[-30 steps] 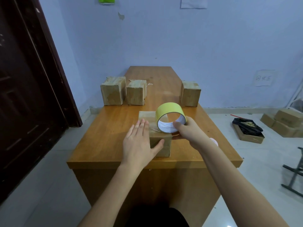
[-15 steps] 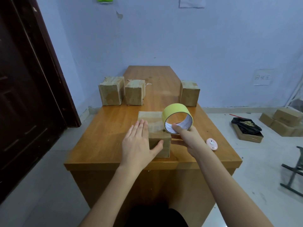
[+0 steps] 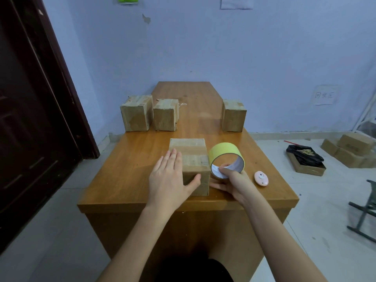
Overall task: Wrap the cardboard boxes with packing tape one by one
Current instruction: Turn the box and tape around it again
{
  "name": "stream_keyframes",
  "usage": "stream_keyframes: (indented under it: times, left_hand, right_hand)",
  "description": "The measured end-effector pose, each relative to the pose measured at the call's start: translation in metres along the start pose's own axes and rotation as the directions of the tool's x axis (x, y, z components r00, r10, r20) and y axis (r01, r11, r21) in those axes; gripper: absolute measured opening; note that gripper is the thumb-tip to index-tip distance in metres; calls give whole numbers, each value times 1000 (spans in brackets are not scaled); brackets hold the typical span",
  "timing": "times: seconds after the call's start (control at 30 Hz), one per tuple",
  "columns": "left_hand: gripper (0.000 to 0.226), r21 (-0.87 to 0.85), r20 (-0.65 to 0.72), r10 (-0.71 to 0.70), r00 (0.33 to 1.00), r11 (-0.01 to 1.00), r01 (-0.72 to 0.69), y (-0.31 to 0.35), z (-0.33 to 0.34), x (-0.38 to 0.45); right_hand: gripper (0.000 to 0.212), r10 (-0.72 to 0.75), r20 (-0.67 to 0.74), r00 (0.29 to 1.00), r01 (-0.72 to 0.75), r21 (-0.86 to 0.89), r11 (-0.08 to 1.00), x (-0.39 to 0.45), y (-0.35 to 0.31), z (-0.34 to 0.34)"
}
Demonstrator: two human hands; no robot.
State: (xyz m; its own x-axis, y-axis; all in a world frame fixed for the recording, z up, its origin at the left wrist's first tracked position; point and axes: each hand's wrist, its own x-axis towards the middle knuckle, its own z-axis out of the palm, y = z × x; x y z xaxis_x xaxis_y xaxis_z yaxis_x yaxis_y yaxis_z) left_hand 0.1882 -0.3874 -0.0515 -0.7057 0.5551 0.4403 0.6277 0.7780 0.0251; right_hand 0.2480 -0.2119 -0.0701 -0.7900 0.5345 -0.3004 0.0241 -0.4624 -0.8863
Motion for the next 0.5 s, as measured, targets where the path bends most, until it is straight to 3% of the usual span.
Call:
stream_keyframes:
  times: [0.2, 0.3, 0.4, 0.5]
  left_hand:
    - [93, 64, -5, -35, 999, 997, 36, 8, -12, 9]
    - [87, 71, -80, 89, 993, 994, -83, 16, -10, 8]
    - [72, -25, -43, 229, 972, 973, -230, 27, 1, 6]
    - [64, -53, -69, 240, 968, 968, -244, 31, 6, 7]
  right_hand:
    - [15, 24, 10, 1000, -23, -116, 993, 1, -2, -4]
    - [19, 40, 9, 999, -38, -150, 988, 1, -3, -4]
    - [19, 34, 31, 999, -28, -188, 982, 1, -5, -5]
    - [19, 25, 24, 999, -19, -209, 978, 0, -4, -3]
